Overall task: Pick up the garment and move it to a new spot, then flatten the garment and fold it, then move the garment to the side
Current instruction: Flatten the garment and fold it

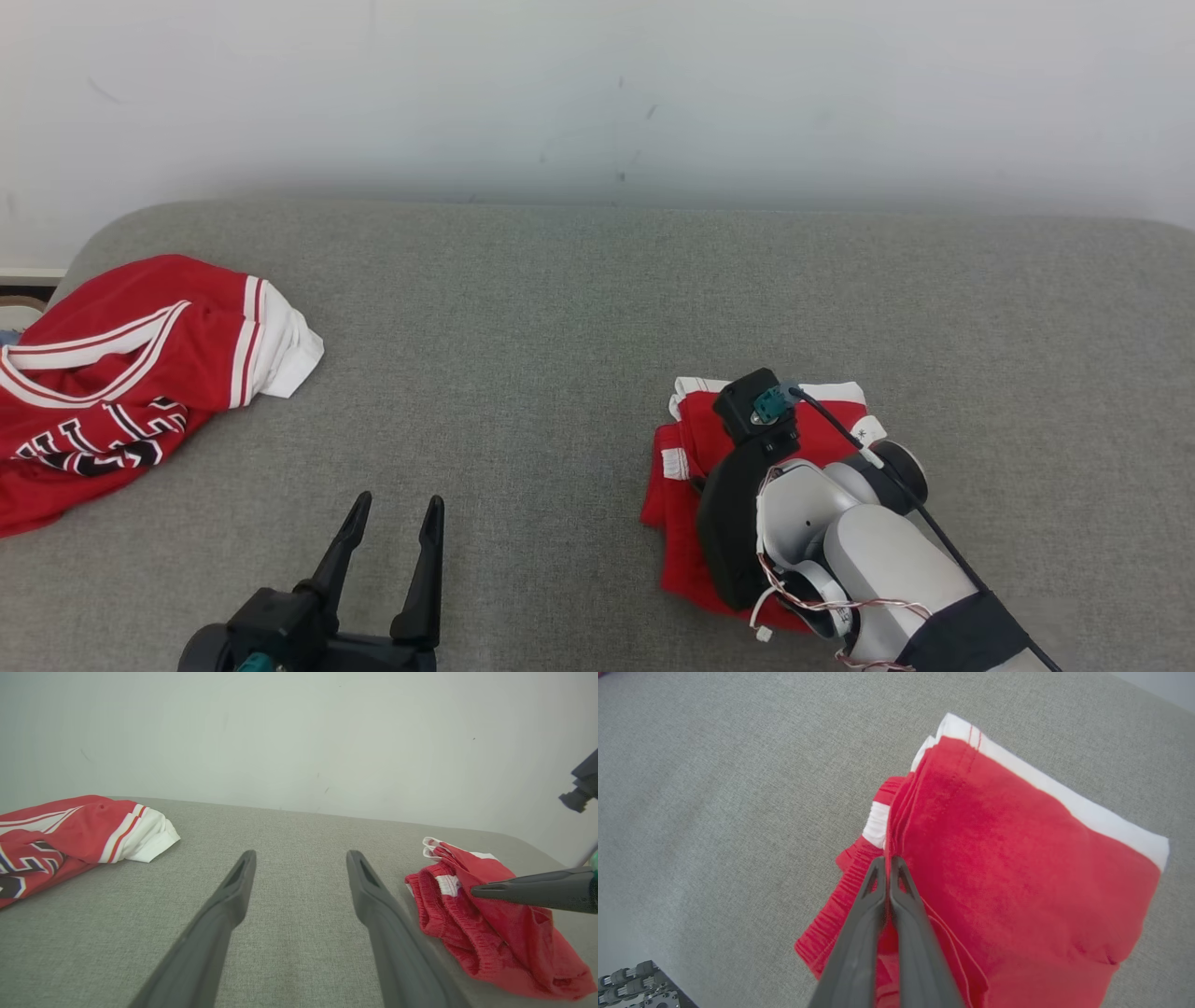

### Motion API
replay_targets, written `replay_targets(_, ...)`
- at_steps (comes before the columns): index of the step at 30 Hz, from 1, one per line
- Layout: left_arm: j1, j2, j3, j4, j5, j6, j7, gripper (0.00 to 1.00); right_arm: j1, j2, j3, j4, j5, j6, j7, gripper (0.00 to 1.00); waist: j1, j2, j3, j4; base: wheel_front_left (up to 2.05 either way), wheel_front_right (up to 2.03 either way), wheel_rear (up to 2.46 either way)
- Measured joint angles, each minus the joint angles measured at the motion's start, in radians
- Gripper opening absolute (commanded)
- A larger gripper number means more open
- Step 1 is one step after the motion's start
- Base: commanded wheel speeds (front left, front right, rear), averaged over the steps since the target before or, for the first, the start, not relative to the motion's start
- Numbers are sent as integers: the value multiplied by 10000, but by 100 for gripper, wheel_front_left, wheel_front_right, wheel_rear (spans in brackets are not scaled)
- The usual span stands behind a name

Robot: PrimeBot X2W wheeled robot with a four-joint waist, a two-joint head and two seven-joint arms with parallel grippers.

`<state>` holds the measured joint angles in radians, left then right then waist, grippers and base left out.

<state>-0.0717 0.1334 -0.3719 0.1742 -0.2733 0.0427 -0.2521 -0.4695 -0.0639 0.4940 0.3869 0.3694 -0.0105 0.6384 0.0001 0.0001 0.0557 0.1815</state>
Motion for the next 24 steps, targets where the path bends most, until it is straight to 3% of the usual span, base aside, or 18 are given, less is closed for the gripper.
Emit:
replay_targets(10, -45, -69, -12, 4, 2, -6, 0, 100, -360, -2, 698, 98, 633, -443, -134, 0, 0, 0, 116, 100, 0, 0, 0)
replay_targets(11, -49, -73, -12, 8, 2, -6, 2, 100, -365, -2, 708, 150, 635, -477, -136, 9, 0, 0, 126, 113, 0, 0, 0)
replay_targets(12, -53, -77, -10, 10, 2, -6, 0, 100, -365, -2, 717, 198, 642, -516, -140, 88, 0, 0, 136, 126, 0, 0, 0)
replay_targets(13, -60, -81, -10, 13, 2, -6, 2, 100, -365, -6, 723, 238, 688, -518, -140, 100, 0, 0, 145, 137, 0, 0, 0)
replay_targets(19, -117, -81, 46, 42, 2, -6, 0, 100, -372, -2, 669, 2, 1078, -604, -539, 100, 0, 0, 157, 158, 0, 0, 0)
replay_targets(24, -119, -65, 115, 48, 19, -6, 0, 100, -437, -2, -40, -600, 1147, -736, -1331, 100, 0, 0, 110, 112, 0, 0, 0)
